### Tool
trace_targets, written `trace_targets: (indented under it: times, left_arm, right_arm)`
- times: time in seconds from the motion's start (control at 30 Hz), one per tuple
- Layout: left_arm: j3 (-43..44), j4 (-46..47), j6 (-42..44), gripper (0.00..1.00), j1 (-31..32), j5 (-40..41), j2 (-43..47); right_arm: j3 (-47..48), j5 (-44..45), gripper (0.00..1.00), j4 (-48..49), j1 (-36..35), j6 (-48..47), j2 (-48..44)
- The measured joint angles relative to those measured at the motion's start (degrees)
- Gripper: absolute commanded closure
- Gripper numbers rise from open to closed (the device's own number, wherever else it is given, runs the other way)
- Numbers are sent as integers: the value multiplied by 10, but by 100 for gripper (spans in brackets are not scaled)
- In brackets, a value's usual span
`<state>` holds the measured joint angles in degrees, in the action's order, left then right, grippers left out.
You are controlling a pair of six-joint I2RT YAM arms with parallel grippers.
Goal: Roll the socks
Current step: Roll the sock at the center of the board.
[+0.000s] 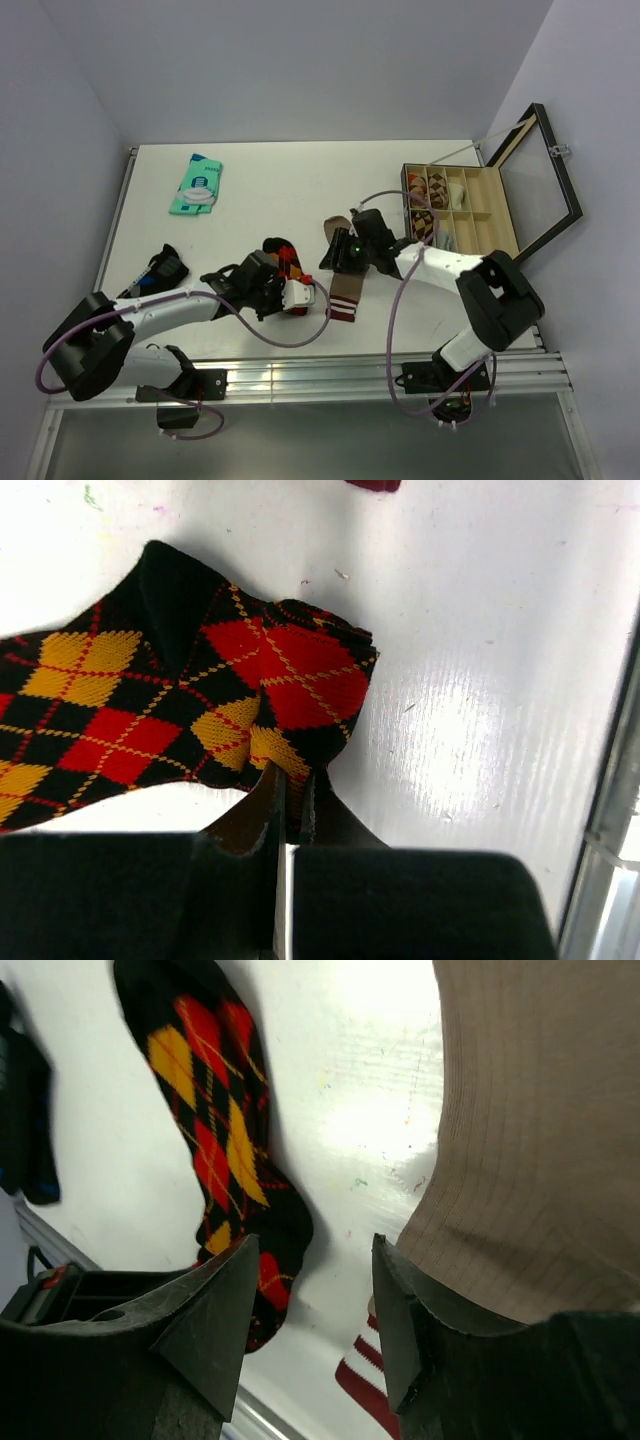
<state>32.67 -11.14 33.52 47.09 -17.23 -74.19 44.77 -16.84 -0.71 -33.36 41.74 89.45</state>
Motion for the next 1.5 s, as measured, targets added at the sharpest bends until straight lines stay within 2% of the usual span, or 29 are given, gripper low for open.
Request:
trace_targets:
  times: [0.3, 0.57, 0.77, 0.9, 1.0, 1.2, 1.33, 1.5]
  left_arm:
    - [127, -142, 17, 100, -64, -113, -114]
    - [251, -290, 52, 100, -105, -206, -240]
    - [333, -386, 59, 100, -123, -246, -324]
    - [367, -430, 56, 100, -129, -265, -365]
    - [379, -451, 51, 100, -131, -277, -384]
    - [385, -486, 46, 100, -136, -295, -408]
    - [385, -513, 48, 100, -138, -300, -422]
    - [385, -543, 48, 100, -141, -301, -438]
  right_arm:
    - [-150, 85, 43, 87, 0, 8, -186]
    - [-306, 84, 43, 189, -1, -20, -363]
    - [-350, 98, 46, 221, -56, -75, -436]
    - [-344, 138, 45, 241, -152, -124, -422]
    - [-320, 160, 45, 245, -217, -158, -369]
    - [-252, 193, 43, 256, -267, -207, -234]
    - [-201, 198, 38, 251, -285, -236, -166]
    - [-151, 194, 37, 250, -301, -263, -108]
